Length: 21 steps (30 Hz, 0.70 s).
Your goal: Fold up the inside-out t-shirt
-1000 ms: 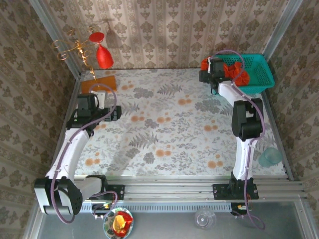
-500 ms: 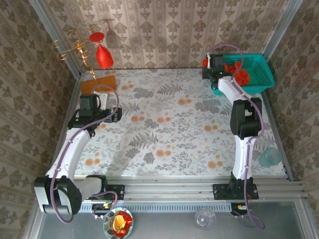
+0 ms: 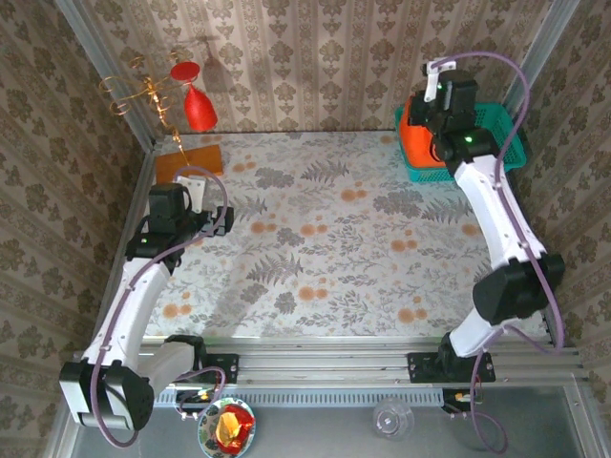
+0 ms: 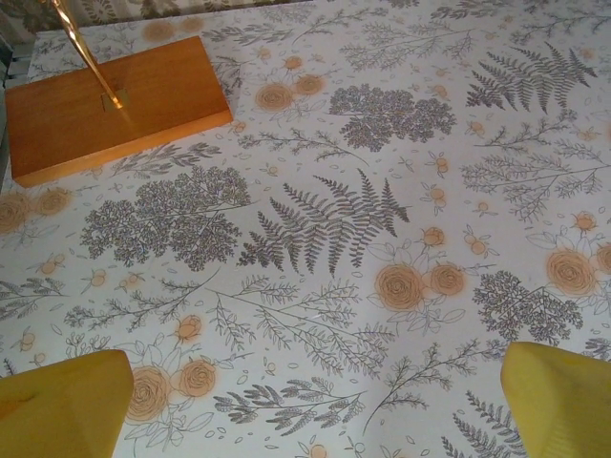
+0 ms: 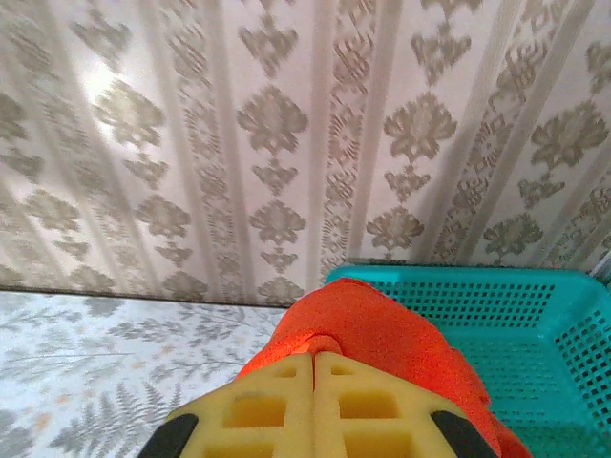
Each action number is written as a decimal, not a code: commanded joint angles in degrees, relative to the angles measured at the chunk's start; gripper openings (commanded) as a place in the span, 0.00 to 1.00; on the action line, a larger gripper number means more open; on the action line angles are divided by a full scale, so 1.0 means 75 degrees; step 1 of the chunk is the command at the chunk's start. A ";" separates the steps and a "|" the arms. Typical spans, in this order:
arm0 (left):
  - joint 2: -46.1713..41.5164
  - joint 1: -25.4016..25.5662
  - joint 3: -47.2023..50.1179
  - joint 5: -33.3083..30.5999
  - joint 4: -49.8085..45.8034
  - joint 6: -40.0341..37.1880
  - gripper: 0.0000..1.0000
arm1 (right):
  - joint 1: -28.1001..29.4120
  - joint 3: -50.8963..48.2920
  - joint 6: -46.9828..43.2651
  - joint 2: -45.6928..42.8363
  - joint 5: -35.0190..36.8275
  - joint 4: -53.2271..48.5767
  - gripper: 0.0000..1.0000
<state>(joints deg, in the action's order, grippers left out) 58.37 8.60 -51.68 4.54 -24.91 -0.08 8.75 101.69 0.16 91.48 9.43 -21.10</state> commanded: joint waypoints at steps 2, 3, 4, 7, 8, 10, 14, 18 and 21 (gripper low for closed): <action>-0.0142 0.0048 0.0094 0.0148 0.0157 -0.0024 1.00 | 0.0451 -0.0045 0.0208 -0.1009 -0.0658 -0.0722 0.00; -0.0151 0.0069 0.0105 0.0186 0.0165 -0.0030 0.99 | 0.0554 -0.0063 0.0322 -0.1244 -0.0803 -0.0743 0.00; -0.0165 0.0082 0.0106 0.0224 0.0168 -0.0036 0.98 | 0.0670 -0.0060 0.0482 -0.1461 -0.0909 -0.0760 0.00; -0.0223 0.0159 0.0130 0.0374 0.0223 -0.0057 0.97 | 0.1039 -0.0027 0.0951 -0.2045 -0.1274 -0.0692 0.00; -0.0241 0.0182 0.0129 0.0419 0.0231 -0.0071 0.97 | 0.1166 0.0021 0.1103 -0.2161 -0.1371 -0.0672 0.00; -0.0281 0.0224 0.0151 0.0479 0.0281 -0.0072 0.97 | 0.1459 0.0208 0.1385 -0.2337 -0.1646 -0.0621 0.00; -0.0362 0.0292 0.0177 0.0485 0.0333 -0.0084 0.97 | 0.2044 0.0853 0.1817 -0.2327 -0.2080 -0.0591 0.00; -0.0423 0.0333 0.0188 0.0452 0.0315 -0.0117 0.97 | 0.2584 0.1581 0.2187 -0.2071 -0.2453 -0.0461 0.00; -0.0452 0.0388 0.0188 0.0370 0.0292 -0.0162 0.97 | 0.2853 0.2116 0.2347 -0.1771 -0.2595 -0.0386 0.00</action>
<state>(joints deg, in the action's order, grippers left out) 56.34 10.98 -50.96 7.27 -23.62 -0.10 28.80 114.02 14.55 76.47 -6.83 -25.93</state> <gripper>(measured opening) 0.974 0.069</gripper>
